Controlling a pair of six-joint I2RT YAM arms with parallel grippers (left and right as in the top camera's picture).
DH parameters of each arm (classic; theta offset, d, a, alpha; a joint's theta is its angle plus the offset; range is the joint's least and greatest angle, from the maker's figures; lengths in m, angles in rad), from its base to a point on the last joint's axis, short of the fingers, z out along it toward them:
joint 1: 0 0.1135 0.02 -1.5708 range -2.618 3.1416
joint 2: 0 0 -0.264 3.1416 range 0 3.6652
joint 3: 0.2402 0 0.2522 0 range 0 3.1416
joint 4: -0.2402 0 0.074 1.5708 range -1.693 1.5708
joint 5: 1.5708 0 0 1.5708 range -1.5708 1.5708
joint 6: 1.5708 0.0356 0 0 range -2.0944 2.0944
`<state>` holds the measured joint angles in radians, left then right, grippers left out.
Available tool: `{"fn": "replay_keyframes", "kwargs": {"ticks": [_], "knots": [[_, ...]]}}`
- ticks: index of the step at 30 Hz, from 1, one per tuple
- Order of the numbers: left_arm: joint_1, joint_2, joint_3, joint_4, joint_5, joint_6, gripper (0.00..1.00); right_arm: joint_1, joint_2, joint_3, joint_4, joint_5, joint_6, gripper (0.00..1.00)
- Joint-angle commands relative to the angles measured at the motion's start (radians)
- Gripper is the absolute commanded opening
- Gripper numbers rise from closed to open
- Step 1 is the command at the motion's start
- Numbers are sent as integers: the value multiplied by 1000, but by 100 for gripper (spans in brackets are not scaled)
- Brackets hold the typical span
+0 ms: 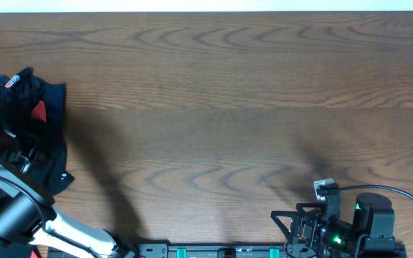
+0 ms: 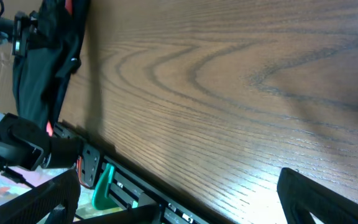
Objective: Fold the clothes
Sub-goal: 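Lift the grasped black garment from the pile with the left gripper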
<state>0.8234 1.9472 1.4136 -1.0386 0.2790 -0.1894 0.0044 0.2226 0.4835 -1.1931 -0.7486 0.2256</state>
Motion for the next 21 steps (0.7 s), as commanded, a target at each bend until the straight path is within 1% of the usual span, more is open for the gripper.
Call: {"fn": "replay_keyframes", "kwargs": {"ticks": [1, 8, 10, 12, 14, 15, 16, 18, 21], "knots": [[-38, -72, -5, 4, 27, -23, 6, 10, 0, 15, 2, -18, -18, 99], [-97, -238, 9, 10, 26, -37, 6, 10, 0, 15, 12, -7, -25, 99], [-108, -282, 9, 10, -11, -37, 6, 10, 0, 15, 11, -7, -25, 99], [-111, -294, 9, 6, -95, -46, 29, 10, 0, 15, 10, -7, -25, 99], [-108, -280, 9, -6, -105, -48, 39, 10, 0, 15, 10, -7, -25, 99], [-106, -266, 8, -17, -106, -47, 46, 10, 0, 15, 8, -7, -25, 99], [-106, -250, 8, -29, -108, -43, 51, 10, 0, 15, 7, -7, -25, 99], [-106, -210, 8, -47, -109, -40, 65, 10, 0, 15, 3, -7, -26, 99], [-105, -144, 6, -60, -147, -36, 82, 10, 0, 15, 2, -8, -40, 99]]}}
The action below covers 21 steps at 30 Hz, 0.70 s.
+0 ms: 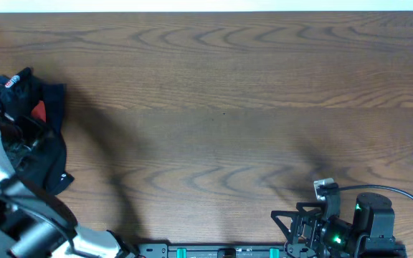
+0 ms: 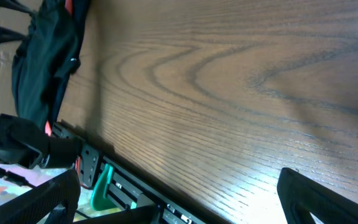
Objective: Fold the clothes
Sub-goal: 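Lift the grasped black garment from the pile with the left gripper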
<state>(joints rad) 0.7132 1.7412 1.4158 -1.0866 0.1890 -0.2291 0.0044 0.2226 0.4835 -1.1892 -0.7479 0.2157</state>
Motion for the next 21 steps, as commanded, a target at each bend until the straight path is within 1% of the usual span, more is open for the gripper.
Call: {"fn": "replay_keyframes", "kwargs": {"ticks": [1, 2, 4, 9, 16, 21], "knots": [[5, 82, 3, -12, -68, 3, 83, 10, 0, 15, -4, -8, -31, 99], [6, 102, 3, -11, -72, 3, 89, 10, 0, 15, -8, -8, -31, 99], [11, 131, 3, -10, -85, 3, 90, 10, 0, 15, -15, -8, -31, 99], [39, 175, 3, 4, -101, 3, 90, 10, 0, 15, -28, -8, -31, 99], [103, 196, 3, 27, -104, 3, 93, 10, 0, 15, -27, -8, -31, 99], [107, 216, 3, 34, -102, -2, 94, 10, 0, 15, -26, -8, -31, 99]]}}
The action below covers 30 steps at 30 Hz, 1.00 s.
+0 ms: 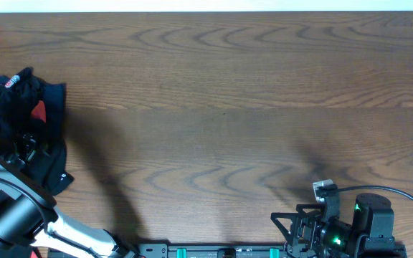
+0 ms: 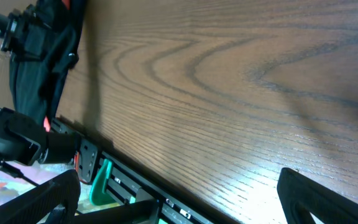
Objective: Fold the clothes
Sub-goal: 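Lift the grasped black garment from the pile with the left gripper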
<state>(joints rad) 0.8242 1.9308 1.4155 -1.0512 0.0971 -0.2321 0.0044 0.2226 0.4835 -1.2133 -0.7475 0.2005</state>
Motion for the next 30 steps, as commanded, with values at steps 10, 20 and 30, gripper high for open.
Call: {"fn": "replay_keyframes", "kwargs": {"ticks": [10, 20, 30], "knots": [[-58, 99, 4, 14, -8, 2, 66, 10, 0, 15, -1, -9, -15, 99], [-59, 114, 4, 17, 10, -10, 6, 10, 0, 15, 1, -9, -15, 99], [-85, 71, 13, 3, 33, -26, 6, 10, 0, 15, 24, -8, -15, 99]]}}
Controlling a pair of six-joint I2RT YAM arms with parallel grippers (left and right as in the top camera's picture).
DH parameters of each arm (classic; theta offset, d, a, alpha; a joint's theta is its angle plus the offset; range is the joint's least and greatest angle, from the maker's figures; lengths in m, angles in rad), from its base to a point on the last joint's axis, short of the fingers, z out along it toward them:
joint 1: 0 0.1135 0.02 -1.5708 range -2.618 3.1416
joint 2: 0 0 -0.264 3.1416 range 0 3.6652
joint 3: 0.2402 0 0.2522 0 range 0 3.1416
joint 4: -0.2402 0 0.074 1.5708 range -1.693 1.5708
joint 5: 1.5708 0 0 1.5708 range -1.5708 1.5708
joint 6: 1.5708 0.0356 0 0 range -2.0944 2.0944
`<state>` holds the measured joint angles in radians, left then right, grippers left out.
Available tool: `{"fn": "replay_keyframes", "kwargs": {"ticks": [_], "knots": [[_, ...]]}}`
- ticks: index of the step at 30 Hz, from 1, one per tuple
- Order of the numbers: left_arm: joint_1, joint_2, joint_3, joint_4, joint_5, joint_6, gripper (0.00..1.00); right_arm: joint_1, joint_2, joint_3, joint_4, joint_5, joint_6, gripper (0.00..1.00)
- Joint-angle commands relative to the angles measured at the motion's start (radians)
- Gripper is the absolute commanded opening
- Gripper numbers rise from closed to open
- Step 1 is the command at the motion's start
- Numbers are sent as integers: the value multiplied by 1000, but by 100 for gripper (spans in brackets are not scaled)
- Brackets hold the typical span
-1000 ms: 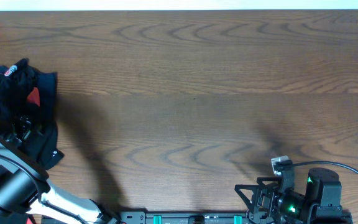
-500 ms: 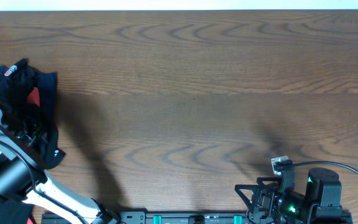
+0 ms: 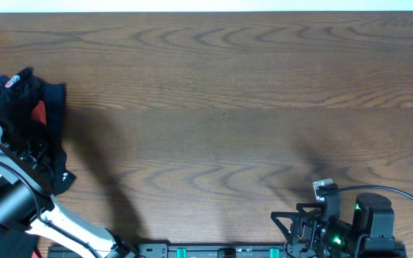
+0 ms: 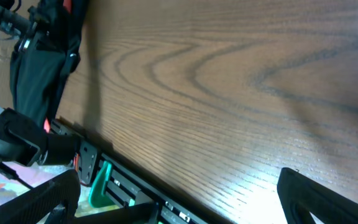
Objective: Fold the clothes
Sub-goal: 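Lift the grasped black garment from the pile with the left gripper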
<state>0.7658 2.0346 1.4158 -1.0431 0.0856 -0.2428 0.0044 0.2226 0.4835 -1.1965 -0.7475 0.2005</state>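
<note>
A crumpled black garment [image 3: 45, 107] with red patches lies at the table's far left edge; the right wrist view shows it as a dark heap [image 4: 39, 74] at top left. My left gripper [image 3: 36, 153] sits down on the garment's lower part, and its jaws are too dark against the cloth to read. My right gripper [image 4: 185, 202] is parked at the table's near right edge, open and empty, with its fingers [image 4: 325, 199] far apart. In the overhead view the right gripper [image 3: 326, 195] is far from the garment.
The brown wooden table [image 3: 221, 107] stretches wide between the two arms. A black and green rail [image 3: 214, 251] runs along the near edge. The left arm [image 3: 13, 204] reaches in from the bottom left corner.
My left gripper has shifted slightly right and toward the near edge over the garment. The garment's outline looks unchanged. The right arm has not moved.
My left gripper was on the garment's lower left part, then farther up on it, then back lower, and now sits slightly right of that. The garment has kept its crumpled shape and place. My right gripper stayed parked and open.
</note>
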Motion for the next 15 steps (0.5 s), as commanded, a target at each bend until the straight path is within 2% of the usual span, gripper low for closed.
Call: {"fn": "replay_keyframes", "kwargs": {"ticks": [1, 15], "knots": [[-34, -51, 18, -6, 45, -14, 6, 10, 0, 15, 9, -8, -15, 99], [-65, -404, 64, 3, 25, -49, 6, 10, 0, 15, 11, 11, -16, 99]]}}
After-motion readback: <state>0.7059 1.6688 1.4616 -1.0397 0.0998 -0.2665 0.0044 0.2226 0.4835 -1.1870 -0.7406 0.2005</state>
